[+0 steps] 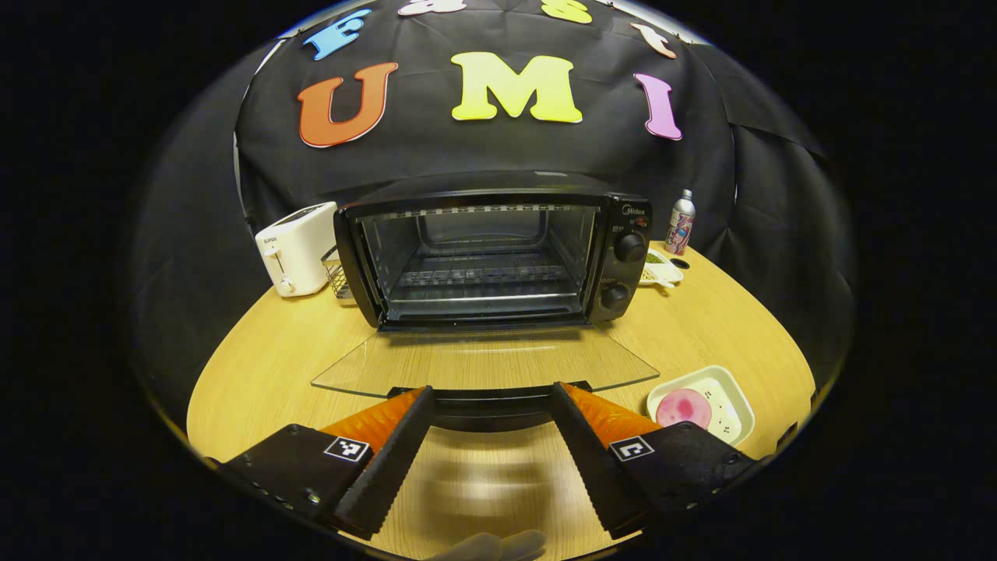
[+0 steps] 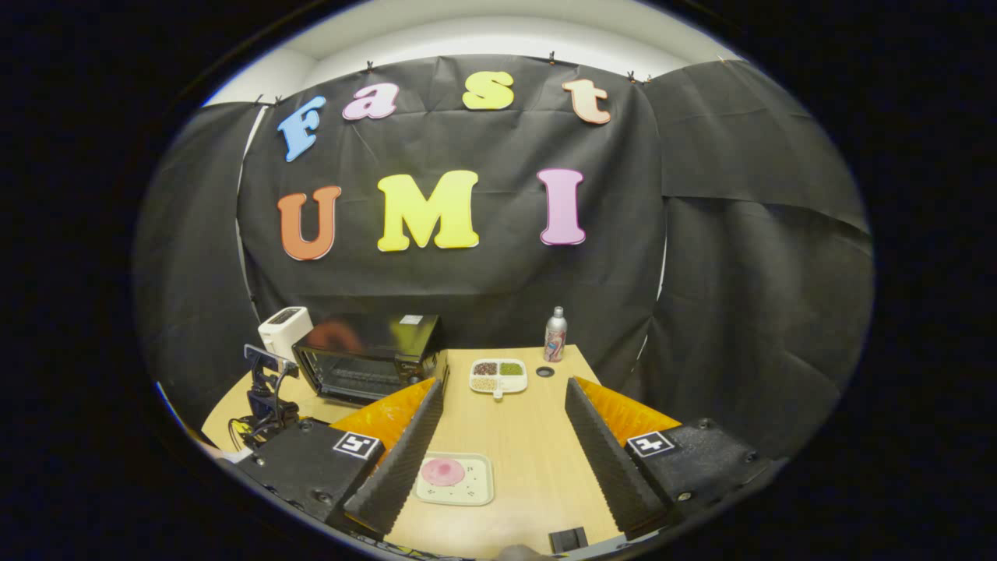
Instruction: Open the electric oven with the left hand, put the food in, and close the electric oven.
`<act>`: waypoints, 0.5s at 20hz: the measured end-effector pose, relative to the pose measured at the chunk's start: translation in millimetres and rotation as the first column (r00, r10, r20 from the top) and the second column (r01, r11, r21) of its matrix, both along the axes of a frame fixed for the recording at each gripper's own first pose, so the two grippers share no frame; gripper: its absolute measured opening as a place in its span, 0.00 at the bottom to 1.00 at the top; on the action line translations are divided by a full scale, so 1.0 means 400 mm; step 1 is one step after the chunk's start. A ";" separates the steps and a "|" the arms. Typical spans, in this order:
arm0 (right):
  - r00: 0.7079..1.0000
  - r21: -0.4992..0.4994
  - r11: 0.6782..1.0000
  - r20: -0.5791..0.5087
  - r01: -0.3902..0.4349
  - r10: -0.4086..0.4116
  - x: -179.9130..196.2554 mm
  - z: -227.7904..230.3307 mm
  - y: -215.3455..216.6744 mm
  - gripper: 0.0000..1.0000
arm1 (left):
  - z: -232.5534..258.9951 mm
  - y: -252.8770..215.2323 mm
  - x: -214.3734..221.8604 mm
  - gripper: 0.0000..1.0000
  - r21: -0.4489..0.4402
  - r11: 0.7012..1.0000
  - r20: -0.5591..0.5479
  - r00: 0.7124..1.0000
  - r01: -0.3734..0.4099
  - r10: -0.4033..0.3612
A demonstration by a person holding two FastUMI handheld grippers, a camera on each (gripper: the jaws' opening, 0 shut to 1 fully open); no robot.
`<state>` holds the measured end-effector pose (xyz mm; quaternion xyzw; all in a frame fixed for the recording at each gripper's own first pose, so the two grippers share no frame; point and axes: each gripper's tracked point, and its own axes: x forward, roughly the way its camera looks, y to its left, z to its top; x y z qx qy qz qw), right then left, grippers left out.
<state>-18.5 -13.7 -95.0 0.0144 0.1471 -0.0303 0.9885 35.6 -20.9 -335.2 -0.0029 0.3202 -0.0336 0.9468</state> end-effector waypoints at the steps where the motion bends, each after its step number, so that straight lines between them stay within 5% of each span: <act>1: 1.000 -0.003 1.000 -0.005 -0.001 0.001 -0.004 -0.009 -0.001 0.96 | -0.012 -0.001 -0.007 0.96 -0.001 1.000 -0.011 1.000 -0.001 0.001; 10: 0.998 -0.019 1.000 -0.067 0.014 -0.015 -0.022 -0.089 -0.041 0.96 | -0.117 -0.006 -0.039 0.96 -0.039 0.999 -0.147 0.989 -0.036 0.029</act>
